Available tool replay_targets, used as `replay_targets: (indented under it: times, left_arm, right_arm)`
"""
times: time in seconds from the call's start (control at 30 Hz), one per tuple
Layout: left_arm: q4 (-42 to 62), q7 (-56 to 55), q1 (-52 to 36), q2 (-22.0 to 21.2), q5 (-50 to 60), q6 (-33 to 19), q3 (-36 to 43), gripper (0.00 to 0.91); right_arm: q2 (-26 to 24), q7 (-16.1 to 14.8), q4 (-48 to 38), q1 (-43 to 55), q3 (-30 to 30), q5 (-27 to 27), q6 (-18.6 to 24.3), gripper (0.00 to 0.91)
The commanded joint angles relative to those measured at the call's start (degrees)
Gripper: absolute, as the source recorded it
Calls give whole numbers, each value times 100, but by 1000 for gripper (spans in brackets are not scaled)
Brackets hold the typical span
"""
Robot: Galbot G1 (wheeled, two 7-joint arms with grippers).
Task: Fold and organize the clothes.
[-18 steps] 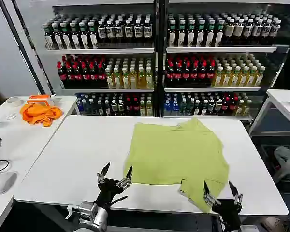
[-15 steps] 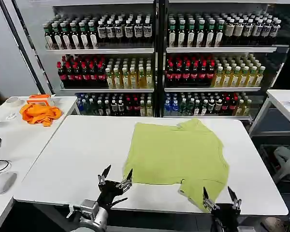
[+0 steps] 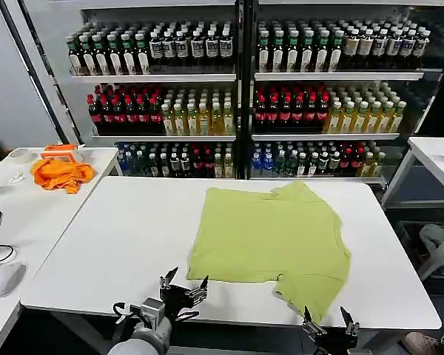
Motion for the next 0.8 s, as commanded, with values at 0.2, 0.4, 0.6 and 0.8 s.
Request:
replay_targets:
  times: [0.2,0.4,0.6,0.8]
  left_arm:
    - [602,-53,-429,24,-281,235,111,20]
    - [597,-24,-426,42,-482,237,97,20]
    - [593,24,-404,42,-581,238,89,20]
    - [499,77,-359,60,-657,232,84,20]
  right_arm:
    - [76,49,-103,28,-106,34,-110,10]
    - [108,69,-107,13,-126,105,-83,0]
    - [139,62,-55,-10,-105,127,-56,0]
    - [169,39,-22,-30,-107,126,-3,0]
